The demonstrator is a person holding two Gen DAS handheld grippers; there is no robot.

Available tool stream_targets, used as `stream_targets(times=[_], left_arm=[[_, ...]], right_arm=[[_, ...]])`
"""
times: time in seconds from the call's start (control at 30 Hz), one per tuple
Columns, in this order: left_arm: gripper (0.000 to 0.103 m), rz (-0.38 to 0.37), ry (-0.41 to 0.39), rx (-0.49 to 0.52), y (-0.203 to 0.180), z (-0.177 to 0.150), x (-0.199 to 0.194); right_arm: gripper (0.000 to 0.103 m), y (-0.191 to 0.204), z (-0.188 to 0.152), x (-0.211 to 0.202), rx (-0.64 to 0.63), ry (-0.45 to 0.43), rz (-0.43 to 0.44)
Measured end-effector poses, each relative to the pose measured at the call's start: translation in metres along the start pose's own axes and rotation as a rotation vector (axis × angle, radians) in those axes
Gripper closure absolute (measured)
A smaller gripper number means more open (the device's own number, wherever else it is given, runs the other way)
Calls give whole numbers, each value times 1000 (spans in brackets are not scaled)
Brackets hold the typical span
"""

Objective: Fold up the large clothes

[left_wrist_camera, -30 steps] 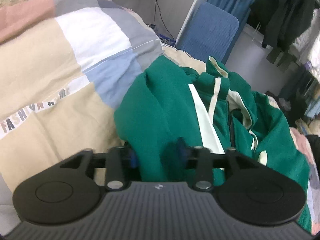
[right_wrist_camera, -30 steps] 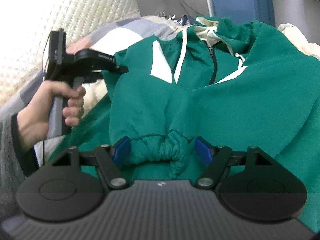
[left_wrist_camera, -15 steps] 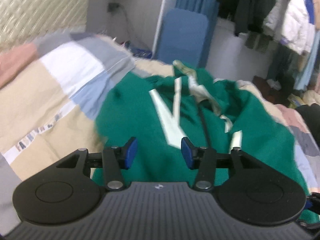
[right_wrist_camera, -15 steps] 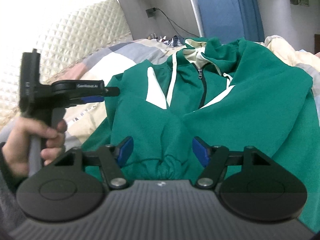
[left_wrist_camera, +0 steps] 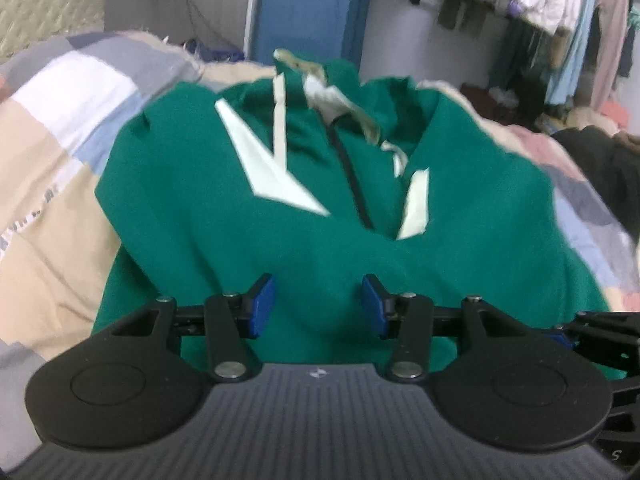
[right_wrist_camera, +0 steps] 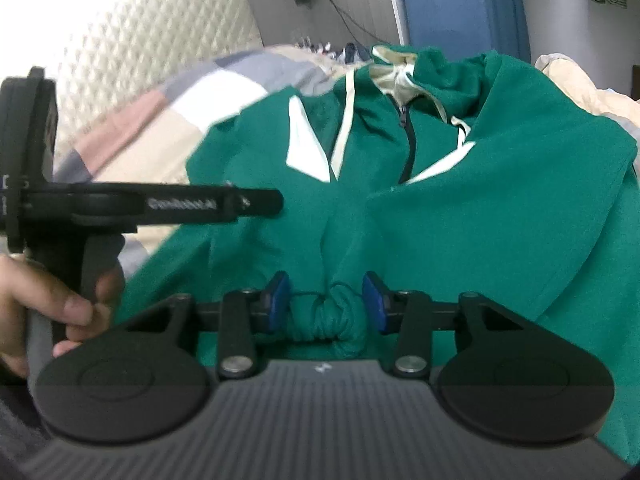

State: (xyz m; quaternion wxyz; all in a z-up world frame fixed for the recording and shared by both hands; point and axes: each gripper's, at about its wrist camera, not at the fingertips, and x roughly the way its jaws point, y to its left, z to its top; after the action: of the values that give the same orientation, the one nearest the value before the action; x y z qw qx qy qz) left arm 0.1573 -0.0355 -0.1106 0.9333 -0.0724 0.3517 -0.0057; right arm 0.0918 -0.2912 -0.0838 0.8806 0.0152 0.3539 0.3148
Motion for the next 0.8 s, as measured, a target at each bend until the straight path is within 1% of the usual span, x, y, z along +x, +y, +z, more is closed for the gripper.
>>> stream_targets(times=[0.07, 0.13, 0.2, 0.27, 0.33, 0.43, 0.47, 0.57, 0.6, 0.67, 0.73, 0.8], left_arm=[[49, -9, 38, -11, 3, -4, 9], [49, -12, 76, 17, 2, -8, 17], [49, -9, 91, 31, 2, -13, 21], [50, -19, 112, 23, 4, -18, 25], [50, -16, 116, 24, 3, -23, 29], [49, -3, 103, 48, -2, -23, 29], [49, -12, 95, 45, -3, -21, 28], [43, -35, 61, 23, -2, -15, 17], [40, -43, 43, 13, -2, -13, 12], [37, -56, 6, 2, -3, -7, 0], [34, -74, -46, -8, -4, -1, -13], [33, -77, -83, -15, -5, 5, -24]], right_arm=[[59, -1, -2, 5, 4, 16, -10], [59, -3, -4, 11, 18, 34, -17], [59, -5, -6, 19, 34, 55, -16], [59, -10, -9, 27, 73, 84, -3], [59, -11, -11, 30, 74, 89, -5], [59, -9, -11, 29, 71, 86, -7], [59, -9, -10, 29, 73, 84, -7], [58, -12, -8, 23, 98, 76, -9], [58, -14, -6, 18, 119, 70, -5], [57, -16, -3, 7, 154, 42, 2], [57, -14, 0, -4, 142, 3, -7], [57, -13, 1, -14, 129, -44, -8]])
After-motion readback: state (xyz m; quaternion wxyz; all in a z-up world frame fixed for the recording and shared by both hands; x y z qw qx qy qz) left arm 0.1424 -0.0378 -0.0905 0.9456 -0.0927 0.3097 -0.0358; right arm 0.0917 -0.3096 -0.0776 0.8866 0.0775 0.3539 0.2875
